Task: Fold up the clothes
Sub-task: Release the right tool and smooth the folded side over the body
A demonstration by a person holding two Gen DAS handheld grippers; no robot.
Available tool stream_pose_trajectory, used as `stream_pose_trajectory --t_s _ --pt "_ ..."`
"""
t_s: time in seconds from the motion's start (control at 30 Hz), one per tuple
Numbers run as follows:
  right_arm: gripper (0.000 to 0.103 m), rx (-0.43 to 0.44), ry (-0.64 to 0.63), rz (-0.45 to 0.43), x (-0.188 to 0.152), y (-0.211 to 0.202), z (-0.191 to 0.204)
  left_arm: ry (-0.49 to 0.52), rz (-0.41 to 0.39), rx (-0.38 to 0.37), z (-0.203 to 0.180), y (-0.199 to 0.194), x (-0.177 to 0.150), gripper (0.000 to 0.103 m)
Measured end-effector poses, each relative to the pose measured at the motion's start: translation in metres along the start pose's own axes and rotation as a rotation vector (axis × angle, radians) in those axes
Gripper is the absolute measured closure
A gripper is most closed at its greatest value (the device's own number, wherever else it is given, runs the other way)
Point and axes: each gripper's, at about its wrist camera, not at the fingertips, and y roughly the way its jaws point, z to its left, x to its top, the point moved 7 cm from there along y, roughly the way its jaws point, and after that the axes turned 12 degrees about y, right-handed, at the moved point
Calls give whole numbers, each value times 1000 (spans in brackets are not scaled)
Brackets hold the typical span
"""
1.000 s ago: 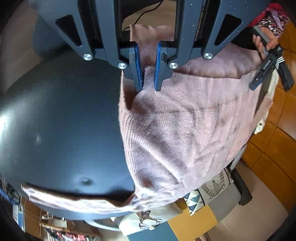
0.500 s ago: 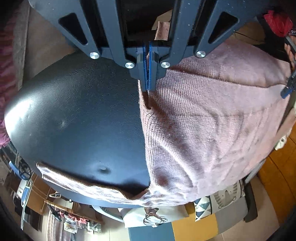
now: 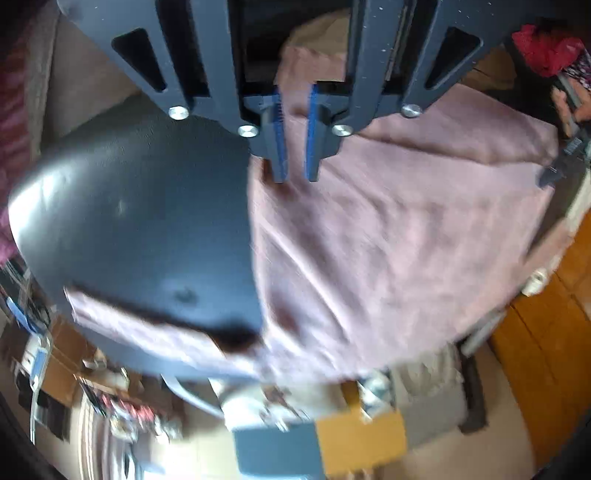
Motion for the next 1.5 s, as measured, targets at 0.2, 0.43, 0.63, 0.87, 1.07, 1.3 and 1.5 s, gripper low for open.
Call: stream_pose_trajectory --t_s 0.2,0.43,0.63,0.87,1.07,1.3,1.5 --pt "82 212 -168 67 -11 22 108 -5 16 12 -8 -5 -12 85" --pt "82 168 -322 91 -22 68 180 -57 40 90 6 -19 -25 85" --pt "81 239 -170 152 -33 88 159 -134 34 132 23 -22 -28 85" --pt "81 286 -112 154 -32 83 151 -214 41 142 33 -24 -28 85" --pt "81 250 -177 115 -35 81 158 -212 59 95 32 -14 -24 84" --pt "81 242 -186 107 -36 81 157 -187 105 180 38 -13 -23 102" --pt "81 230 -200 98 -35 83 160 -181 128 269 53 -25 -31 102"
